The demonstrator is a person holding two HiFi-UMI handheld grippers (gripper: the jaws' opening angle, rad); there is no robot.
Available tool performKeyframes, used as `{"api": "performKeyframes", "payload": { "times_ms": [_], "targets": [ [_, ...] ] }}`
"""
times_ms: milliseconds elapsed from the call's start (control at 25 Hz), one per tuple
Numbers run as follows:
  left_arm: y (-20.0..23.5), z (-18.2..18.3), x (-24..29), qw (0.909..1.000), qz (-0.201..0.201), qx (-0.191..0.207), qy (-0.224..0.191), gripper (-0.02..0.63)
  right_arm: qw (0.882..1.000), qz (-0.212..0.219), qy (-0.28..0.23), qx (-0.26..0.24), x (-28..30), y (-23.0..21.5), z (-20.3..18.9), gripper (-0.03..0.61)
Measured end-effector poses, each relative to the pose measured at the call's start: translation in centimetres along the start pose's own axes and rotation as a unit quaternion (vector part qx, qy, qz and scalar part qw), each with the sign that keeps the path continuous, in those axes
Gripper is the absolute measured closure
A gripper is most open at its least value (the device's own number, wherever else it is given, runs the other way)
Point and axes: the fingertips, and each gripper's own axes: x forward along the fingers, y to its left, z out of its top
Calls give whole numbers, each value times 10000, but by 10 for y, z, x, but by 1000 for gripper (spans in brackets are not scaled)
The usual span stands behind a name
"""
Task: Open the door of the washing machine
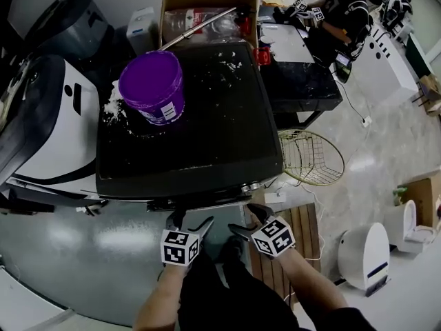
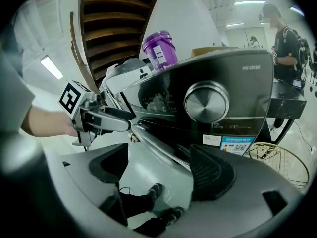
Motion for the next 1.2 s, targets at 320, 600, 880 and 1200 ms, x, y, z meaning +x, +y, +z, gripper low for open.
{"api": "performKeyframes", "payload": {
  "times_ms": [320, 600, 880, 1200],
  "targets": [
    [6, -22, 19, 9998, 69, 48, 154, 209, 9994, -235, 133, -201, 32, -27, -21, 218],
    [8, -34, 24, 9996, 58, 9, 270, 210, 9979, -298, 433, -366, 56, -51, -34, 231],
    [10, -34, 24, 9997, 36, -38, 243, 216, 9940, -322, 817, -645, 81, -64, -42, 244],
    [19, -35, 19, 9995, 78, -152, 265, 218, 9855, -396, 1195, -1135, 96, -63, -44, 326]
  ]
}}
